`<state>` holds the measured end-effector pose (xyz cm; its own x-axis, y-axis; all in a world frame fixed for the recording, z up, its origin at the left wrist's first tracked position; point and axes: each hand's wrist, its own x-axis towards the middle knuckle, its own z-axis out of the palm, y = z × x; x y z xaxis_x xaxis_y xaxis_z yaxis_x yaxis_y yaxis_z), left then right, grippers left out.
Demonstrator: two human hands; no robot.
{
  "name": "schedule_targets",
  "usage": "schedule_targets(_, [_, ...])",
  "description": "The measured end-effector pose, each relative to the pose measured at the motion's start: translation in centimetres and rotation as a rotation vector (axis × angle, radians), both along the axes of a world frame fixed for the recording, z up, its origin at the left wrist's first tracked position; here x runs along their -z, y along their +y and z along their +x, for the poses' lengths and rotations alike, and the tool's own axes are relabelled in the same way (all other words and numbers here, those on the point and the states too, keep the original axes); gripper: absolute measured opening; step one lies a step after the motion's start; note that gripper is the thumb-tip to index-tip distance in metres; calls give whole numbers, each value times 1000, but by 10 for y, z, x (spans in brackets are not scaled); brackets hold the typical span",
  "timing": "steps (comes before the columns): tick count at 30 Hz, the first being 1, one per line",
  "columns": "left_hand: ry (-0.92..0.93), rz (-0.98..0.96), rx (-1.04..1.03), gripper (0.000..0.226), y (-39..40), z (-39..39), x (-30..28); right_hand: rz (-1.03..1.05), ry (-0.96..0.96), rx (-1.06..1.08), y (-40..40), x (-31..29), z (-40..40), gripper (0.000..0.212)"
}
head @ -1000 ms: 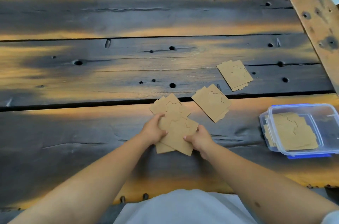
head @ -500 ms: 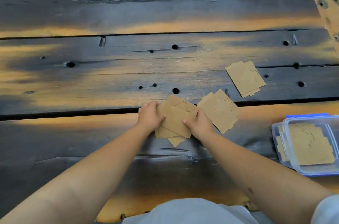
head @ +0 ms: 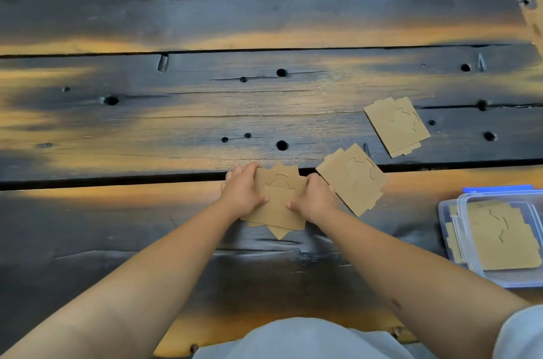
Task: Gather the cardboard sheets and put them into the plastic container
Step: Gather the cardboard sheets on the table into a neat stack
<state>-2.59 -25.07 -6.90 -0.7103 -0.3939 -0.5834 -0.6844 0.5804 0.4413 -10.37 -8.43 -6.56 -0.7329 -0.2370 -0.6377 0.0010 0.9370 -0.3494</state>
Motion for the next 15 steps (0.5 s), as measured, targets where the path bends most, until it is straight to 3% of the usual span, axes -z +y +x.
schedule_targets(4, [120,151,-57,73,8,12,-11,-113,-62,-33,11,-8,3,60])
schedule_targets(8, [173,165,-70,77,24,21,-25,-305,-187,101,35,-15,18,45])
schedule_targets(15, [192,254,-283,89,76,21,-41,-505,-251,362,86,-30,36,45])
